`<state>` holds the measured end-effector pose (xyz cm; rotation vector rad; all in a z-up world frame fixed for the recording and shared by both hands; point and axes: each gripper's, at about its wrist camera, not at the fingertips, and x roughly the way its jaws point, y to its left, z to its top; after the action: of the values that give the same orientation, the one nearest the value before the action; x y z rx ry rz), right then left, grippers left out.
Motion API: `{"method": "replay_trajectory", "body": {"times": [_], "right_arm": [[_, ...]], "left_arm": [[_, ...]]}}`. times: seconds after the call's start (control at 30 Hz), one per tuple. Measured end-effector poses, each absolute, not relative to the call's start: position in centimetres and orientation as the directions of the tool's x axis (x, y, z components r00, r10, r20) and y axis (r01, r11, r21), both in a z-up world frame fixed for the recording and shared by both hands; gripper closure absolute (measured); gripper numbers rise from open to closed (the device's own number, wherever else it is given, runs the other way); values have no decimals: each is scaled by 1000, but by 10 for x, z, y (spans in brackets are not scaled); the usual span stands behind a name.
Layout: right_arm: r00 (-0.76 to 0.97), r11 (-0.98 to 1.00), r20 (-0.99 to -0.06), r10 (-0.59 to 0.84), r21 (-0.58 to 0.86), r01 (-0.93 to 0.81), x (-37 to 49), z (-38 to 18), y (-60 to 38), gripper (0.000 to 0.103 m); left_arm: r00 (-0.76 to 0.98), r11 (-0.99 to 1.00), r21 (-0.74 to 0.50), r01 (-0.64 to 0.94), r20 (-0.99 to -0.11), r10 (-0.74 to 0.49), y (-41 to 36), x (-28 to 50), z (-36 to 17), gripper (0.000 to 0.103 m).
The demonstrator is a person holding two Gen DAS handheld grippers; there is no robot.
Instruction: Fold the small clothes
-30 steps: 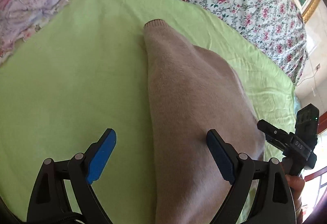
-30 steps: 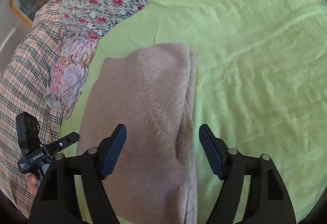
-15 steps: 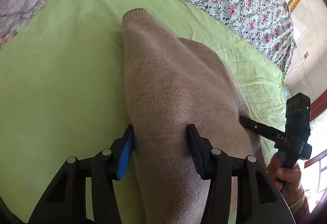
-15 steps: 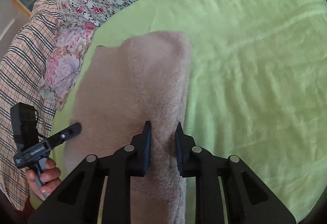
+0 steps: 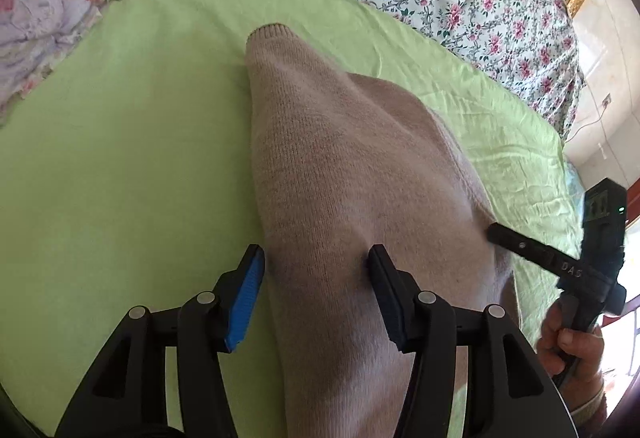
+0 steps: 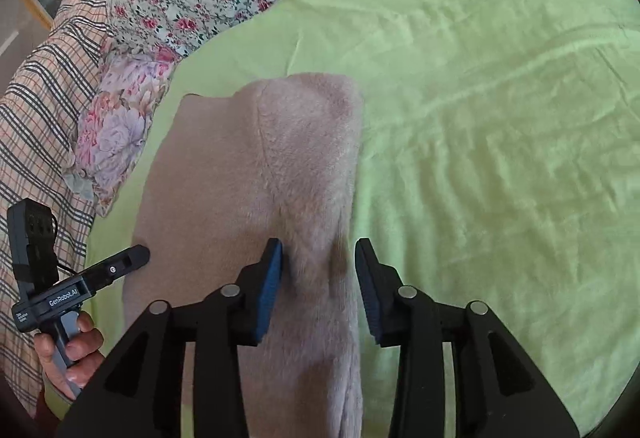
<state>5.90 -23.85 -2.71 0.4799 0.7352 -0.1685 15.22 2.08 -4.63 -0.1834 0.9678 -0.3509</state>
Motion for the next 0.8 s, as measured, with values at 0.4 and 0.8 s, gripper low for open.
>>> {"method": "replay_trajectory", "body": {"times": [0.4, 0.8], "right_arm": [[761, 926, -648, 46, 313, 211, 7, -10, -182, 36], [730, 955, -683, 19, 229, 190, -22, -23, -152, 26]], "left_arm": [[573, 968, -123, 220, -787, -231, 13, 65, -25, 36], [568, 982, -35, 184, -812, -135, 15, 29, -39, 23]]}}
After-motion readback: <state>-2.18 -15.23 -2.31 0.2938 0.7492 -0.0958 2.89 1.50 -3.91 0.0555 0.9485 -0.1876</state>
